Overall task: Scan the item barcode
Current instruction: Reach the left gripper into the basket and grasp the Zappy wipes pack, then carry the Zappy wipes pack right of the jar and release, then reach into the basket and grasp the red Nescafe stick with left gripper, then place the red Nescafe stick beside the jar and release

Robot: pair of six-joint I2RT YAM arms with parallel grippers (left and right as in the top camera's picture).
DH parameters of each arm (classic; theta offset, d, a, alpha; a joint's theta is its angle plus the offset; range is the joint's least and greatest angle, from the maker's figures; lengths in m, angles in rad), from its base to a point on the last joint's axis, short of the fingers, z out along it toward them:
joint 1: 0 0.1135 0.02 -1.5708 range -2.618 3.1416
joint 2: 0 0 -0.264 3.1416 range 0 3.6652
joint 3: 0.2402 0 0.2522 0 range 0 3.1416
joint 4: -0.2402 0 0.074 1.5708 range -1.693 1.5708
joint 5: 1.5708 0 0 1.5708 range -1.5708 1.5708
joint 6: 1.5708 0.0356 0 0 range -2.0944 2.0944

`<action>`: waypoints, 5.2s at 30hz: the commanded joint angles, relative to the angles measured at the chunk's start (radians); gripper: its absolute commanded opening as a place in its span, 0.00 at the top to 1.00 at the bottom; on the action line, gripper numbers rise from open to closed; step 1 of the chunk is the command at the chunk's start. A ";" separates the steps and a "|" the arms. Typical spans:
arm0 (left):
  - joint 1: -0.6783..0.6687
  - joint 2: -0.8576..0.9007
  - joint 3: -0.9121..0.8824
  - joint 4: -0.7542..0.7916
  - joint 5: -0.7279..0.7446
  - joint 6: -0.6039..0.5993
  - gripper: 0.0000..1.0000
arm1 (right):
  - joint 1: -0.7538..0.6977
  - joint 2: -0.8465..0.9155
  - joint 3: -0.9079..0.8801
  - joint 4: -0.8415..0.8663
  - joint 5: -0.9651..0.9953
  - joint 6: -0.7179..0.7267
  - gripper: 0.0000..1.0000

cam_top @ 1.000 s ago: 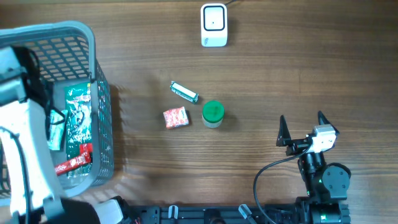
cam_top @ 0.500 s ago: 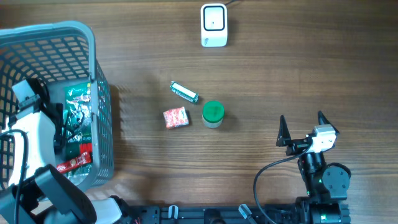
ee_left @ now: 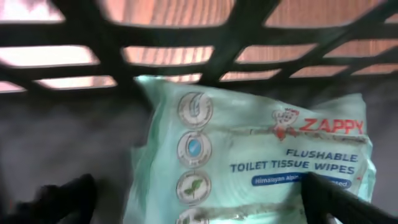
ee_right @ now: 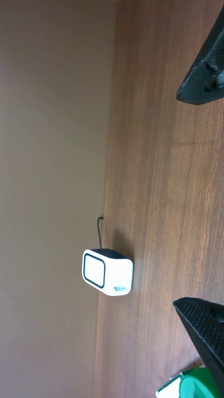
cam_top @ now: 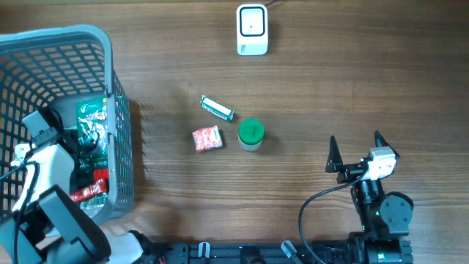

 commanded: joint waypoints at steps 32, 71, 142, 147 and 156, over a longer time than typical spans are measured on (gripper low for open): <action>-0.555 -0.821 0.168 -0.073 0.738 0.155 0.96 | 0.000 -0.003 -0.001 0.003 0.010 0.007 0.00; -1.246 -0.050 1.058 -0.532 -0.200 0.253 0.00 | 0.000 -0.003 -0.001 0.003 0.010 0.007 0.00; -0.488 -0.427 0.688 -0.491 0.615 0.127 0.96 | 0.000 -0.003 -0.001 0.003 0.010 0.008 0.00; -1.091 -0.189 0.688 -0.452 0.299 0.177 0.96 | 0.000 -0.003 -0.001 0.003 0.010 0.007 0.00; -1.405 0.359 0.688 -0.339 0.266 -0.005 0.96 | 0.000 -0.003 -0.001 0.003 0.010 0.007 0.00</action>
